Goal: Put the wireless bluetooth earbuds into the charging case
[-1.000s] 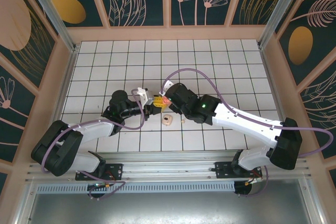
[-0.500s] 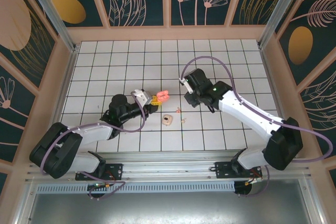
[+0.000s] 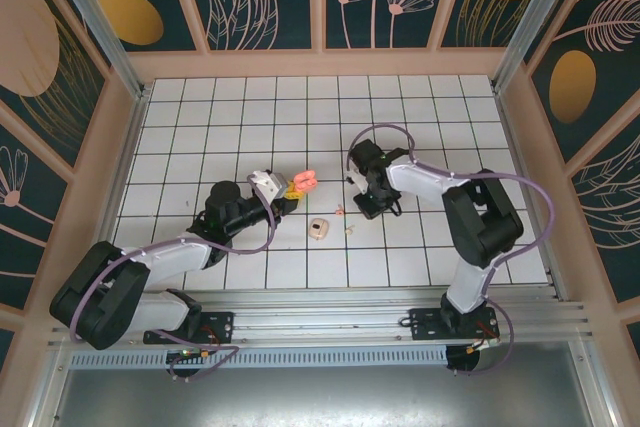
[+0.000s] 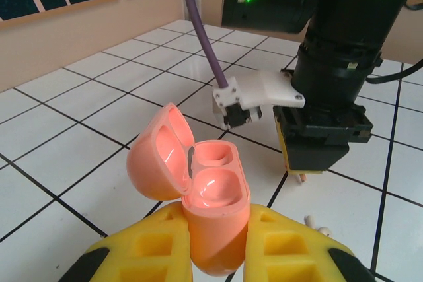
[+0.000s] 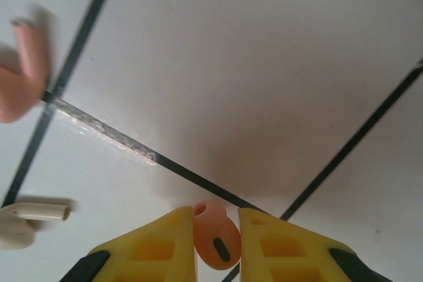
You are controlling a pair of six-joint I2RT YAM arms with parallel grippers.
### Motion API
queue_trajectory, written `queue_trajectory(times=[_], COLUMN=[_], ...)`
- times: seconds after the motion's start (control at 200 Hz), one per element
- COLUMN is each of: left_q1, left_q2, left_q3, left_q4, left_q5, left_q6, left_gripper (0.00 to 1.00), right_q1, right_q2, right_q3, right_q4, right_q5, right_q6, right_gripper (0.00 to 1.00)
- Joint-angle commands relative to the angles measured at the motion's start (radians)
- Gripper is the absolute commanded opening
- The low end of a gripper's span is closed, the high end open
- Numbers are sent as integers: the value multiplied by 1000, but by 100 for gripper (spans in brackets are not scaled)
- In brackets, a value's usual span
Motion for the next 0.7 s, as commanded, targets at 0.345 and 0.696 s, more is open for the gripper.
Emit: queue_trajectory(times=[0.345,0.696], left_q1=[-4,-5], left_q2=[-6,-16], left_q3=[19,54], left_q4=[0,-54], left_q5=[-13,-77], left_q6=[9,6], left_gripper=[6,6], right_q1=[-22,-27], right_q2=[75,-101], right_q3=[107,142], right_q4=[-85,-258], right_q5=[-54,-23], right_q6=[-11,612], right_gripper=[37,42])
